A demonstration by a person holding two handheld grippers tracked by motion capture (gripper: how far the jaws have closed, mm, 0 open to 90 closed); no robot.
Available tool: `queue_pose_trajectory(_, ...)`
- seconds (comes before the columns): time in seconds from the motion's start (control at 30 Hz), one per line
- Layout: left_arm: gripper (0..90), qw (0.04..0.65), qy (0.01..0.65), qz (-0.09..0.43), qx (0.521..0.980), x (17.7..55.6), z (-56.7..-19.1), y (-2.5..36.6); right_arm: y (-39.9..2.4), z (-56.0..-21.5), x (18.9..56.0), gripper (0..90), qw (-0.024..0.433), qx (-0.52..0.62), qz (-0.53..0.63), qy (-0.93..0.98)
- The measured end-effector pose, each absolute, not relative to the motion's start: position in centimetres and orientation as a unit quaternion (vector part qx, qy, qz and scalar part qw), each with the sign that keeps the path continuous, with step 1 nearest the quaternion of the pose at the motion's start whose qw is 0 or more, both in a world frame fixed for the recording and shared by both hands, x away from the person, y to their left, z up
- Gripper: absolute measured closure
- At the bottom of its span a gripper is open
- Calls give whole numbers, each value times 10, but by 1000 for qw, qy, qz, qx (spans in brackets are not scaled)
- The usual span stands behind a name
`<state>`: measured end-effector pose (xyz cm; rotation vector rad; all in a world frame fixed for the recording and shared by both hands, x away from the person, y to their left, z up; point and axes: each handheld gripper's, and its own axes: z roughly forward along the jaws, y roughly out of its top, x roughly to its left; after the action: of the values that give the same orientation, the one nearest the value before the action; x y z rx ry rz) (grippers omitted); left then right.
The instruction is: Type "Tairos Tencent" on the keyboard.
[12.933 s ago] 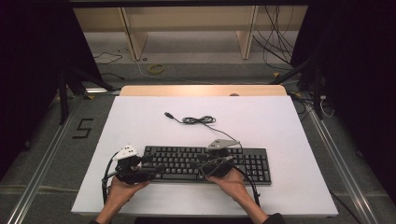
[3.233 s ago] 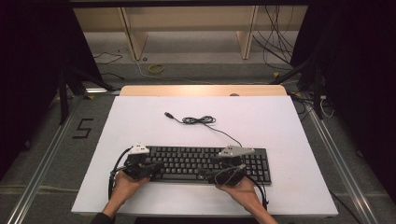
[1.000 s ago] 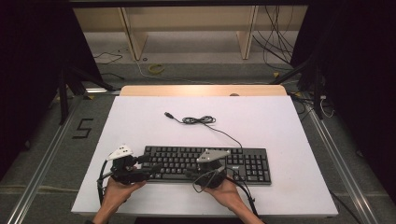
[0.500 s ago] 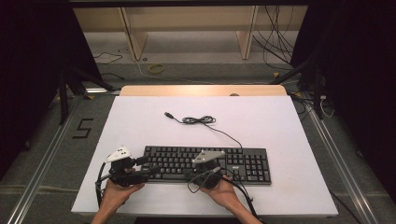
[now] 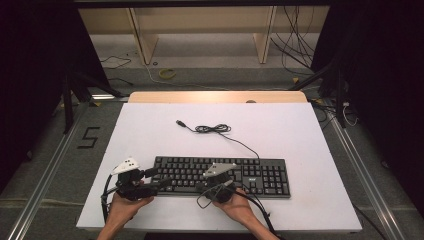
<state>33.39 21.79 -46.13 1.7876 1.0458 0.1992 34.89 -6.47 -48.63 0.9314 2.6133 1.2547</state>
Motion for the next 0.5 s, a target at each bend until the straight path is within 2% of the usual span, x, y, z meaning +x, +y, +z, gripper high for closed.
queue_pose_trajectory(0.33, 279, 503, 438, 85, 740, 335, -462, 220, -66, -485, 350, 900, 46, 313, 415, 853)
queue_pose_trajectory(0.5, 281, 502, 443, 87, 738, 336, -463, 222, -71, -478, 352, 872, 44, 317, 438, 840)
